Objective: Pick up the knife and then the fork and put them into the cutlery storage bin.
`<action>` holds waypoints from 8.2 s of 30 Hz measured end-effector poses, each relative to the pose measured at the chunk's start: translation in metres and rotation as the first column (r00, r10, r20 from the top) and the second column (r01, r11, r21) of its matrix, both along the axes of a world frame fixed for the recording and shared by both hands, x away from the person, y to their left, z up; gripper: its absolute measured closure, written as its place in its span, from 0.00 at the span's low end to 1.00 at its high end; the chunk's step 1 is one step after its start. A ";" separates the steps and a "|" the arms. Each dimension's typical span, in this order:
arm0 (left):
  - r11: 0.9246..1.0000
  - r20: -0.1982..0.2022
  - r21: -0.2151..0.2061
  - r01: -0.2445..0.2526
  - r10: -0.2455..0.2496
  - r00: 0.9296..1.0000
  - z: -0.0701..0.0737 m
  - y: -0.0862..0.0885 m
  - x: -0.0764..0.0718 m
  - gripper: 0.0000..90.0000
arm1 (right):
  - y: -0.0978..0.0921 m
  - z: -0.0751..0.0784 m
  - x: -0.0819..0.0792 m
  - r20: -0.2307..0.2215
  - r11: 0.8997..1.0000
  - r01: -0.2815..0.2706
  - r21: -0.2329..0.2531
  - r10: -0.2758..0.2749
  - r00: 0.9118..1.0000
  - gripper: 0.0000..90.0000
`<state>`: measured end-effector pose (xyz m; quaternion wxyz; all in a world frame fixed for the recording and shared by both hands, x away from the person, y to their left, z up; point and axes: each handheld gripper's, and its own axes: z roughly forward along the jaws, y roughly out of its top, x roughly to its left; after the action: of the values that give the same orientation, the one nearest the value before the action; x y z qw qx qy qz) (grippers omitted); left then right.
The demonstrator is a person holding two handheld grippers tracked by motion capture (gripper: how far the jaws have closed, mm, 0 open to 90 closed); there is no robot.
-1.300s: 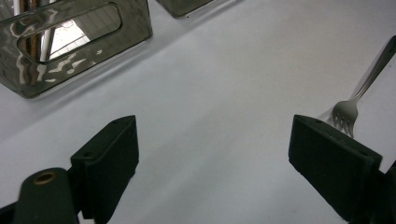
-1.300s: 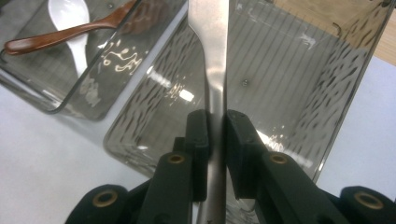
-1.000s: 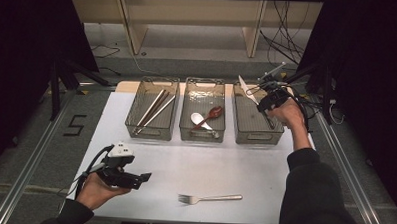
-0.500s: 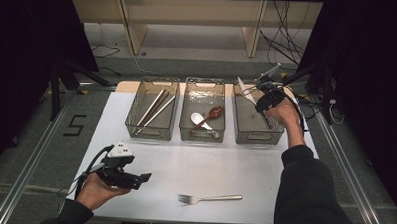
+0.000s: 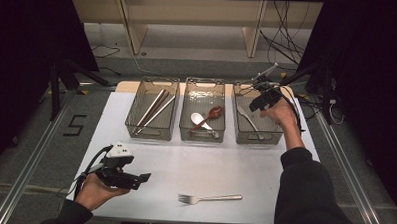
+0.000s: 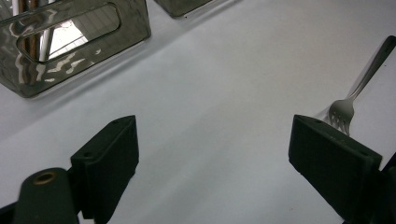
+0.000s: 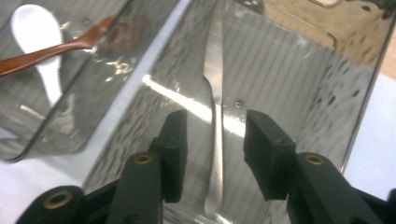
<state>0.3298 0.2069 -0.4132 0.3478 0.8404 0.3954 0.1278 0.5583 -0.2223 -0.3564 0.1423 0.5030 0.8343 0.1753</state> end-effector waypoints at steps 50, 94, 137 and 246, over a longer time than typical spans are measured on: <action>1.000 0.008 0.002 -0.006 0.006 1.000 -0.001 0.000 -0.001 0.17 | 0.077 -0.041 -0.179 -0.027 0.866 -0.478 0.147 0.487 0.873 0.37; 1.000 0.005 0.008 -0.003 0.003 1.000 -0.002 0.000 -0.001 0.17 | 0.112 -0.098 -0.217 -0.231 0.757 -0.653 -0.021 0.632 0.739 0.69; 1.000 0.007 0.005 -0.003 0.003 1.000 -0.002 0.000 -0.001 0.17 | 0.105 -0.088 -0.215 -0.212 0.742 -0.669 -0.040 0.648 0.732 0.93; 1.000 0.009 -0.002 0.003 -0.003 1.000 -0.001 0.001 0.001 0.17 | -0.018 0.003 -0.010 -0.033 0.998 -0.057 -0.007 0.056 0.998 0.92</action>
<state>0.3307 0.2074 -0.4145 0.3506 0.8401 0.3927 0.1306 0.5482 -0.2400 -0.3535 0.1255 0.4815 0.8511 0.1674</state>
